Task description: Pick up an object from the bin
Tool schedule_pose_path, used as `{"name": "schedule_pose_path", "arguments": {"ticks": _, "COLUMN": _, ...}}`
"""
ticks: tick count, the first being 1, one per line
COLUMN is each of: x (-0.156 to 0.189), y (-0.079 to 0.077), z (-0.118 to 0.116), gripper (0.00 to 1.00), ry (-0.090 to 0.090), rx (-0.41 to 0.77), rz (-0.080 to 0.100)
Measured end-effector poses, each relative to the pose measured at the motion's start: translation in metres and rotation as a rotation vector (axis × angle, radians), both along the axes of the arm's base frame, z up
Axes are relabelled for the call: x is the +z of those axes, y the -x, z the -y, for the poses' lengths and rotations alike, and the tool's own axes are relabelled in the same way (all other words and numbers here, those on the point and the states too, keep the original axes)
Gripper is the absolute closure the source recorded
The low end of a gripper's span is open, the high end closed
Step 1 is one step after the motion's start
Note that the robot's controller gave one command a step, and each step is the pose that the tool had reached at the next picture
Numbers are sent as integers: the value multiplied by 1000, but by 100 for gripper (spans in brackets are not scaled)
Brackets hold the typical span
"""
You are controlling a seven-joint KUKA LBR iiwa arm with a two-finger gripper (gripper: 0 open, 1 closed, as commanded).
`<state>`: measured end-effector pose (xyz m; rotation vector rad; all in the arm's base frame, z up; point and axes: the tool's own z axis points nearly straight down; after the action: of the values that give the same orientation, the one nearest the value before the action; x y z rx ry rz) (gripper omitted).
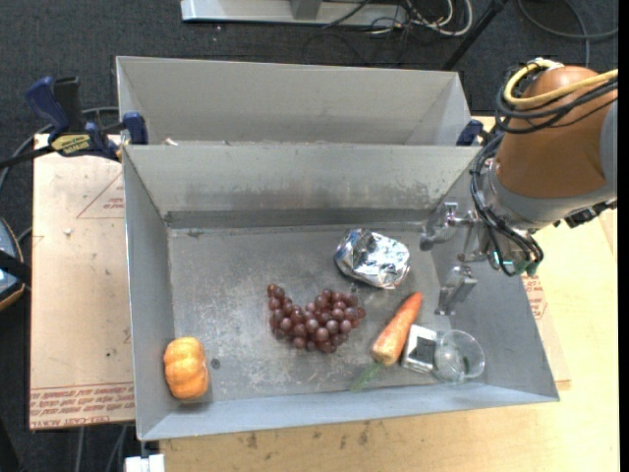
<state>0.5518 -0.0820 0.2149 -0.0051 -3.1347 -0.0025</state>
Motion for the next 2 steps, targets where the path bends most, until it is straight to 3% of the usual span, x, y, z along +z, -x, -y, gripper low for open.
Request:
{"name": "schedule_pose_path", "arguments": {"ticks": 1, "x": 4, "y": -2, "z": 0, "gripper": 0, "ry": 1, "rx": 3, "rz": 8}}
{"name": "schedule_pose_path", "arguments": {"ticks": 2, "x": -29, "y": 1, "z": 0, "gripper": 0, "ry": 1, "rx": 118, "rz": 12}}
